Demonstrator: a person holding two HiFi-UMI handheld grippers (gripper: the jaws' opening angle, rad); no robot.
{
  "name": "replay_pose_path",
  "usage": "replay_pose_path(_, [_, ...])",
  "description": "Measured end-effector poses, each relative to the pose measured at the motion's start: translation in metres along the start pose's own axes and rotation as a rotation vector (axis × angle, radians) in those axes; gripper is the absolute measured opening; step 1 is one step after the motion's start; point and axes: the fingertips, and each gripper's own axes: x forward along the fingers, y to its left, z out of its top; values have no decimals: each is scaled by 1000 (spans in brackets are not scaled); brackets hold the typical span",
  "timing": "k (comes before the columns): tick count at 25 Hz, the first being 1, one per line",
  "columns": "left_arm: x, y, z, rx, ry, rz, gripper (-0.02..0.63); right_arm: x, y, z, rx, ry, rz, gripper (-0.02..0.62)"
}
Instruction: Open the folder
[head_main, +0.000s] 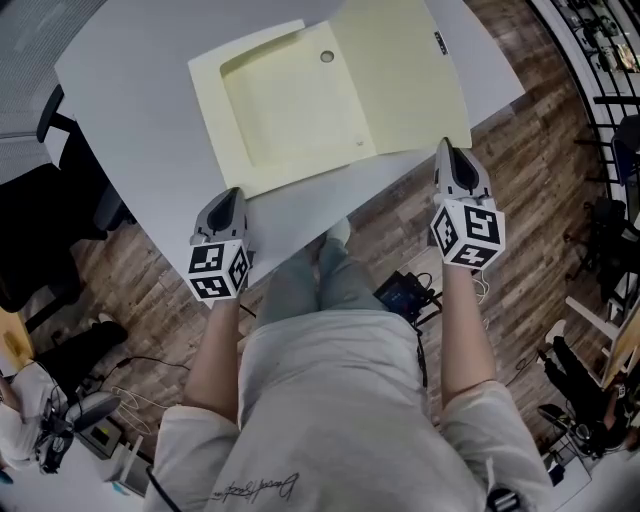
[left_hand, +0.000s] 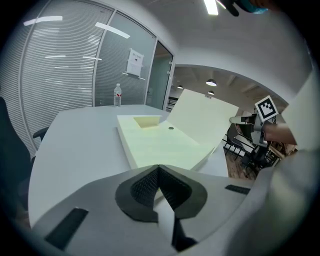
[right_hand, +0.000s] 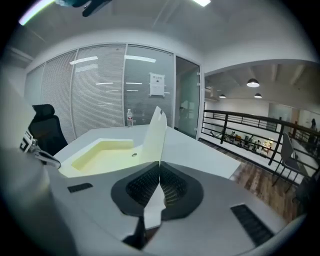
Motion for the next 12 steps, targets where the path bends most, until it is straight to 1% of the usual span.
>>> replay_pose_path(3, [-1,7,2,-14,-4,24,9,10,-24,-18,93,41,-19,26])
replay_pose_path(7, [-2,22,6,-39,-12,59,9,27,-43,-51,202,117,-35,29])
replay_pose_path(10, [-3,31,8,-47,-14,70,9,42,-52,-78,261,175,-50,44])
replay_pose_path(12, [-3,34,8,-49,-13,72,9,51,-56,-93,279,210,-68,65])
